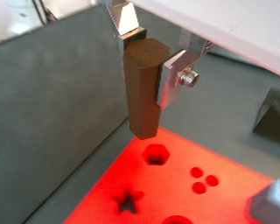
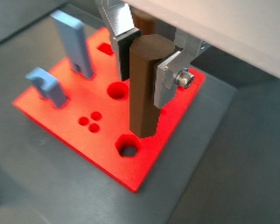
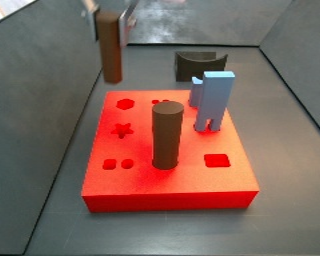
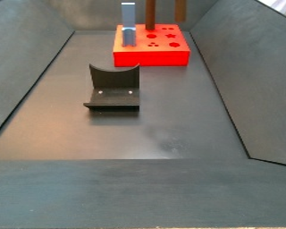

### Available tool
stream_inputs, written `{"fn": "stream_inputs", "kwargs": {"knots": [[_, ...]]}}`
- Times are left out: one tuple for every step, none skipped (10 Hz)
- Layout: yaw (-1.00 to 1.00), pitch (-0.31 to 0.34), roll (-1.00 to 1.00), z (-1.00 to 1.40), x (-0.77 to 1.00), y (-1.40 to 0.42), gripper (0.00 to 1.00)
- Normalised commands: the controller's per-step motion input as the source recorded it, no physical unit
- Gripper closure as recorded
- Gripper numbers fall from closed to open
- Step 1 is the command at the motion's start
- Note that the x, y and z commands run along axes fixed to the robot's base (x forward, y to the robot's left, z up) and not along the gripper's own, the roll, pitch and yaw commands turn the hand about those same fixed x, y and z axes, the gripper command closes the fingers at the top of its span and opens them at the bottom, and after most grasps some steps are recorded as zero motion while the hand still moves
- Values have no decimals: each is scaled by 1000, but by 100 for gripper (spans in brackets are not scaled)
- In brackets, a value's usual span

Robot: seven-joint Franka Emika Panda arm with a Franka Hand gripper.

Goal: Pick up the hexagon object. Move up. Place the hexagon object on the fixture. Regrasp the hexagon object. Move to above the board. Insert the hexagon object.
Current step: Insert the hexagon object.

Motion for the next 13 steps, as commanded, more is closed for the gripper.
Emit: {"fn": "stream_inputs", "kwargs": {"knots": [[0, 0, 23, -40, 0, 0, 100], [-180, -164, -333, -354, -80, 146, 100], [-446, -230, -409, -263, -154, 91, 100], [-469, -237, -414, -246, -183, 46, 100], [0, 0, 0, -129, 14, -69, 100], [-263, -190, -241, -271, 0, 20, 100], [-483, -251, -401, -177, 363, 160, 100], [-420, -191, -307, -160, 140, 254, 100], [0, -6, 0, -206, 0, 0, 100], [0, -74, -1, -437, 0, 89, 100], [129, -26, 0, -614, 274, 157, 100], [0, 43, 14, -9, 0, 0, 100], [0, 0, 0, -186, 0, 0, 100]]}}
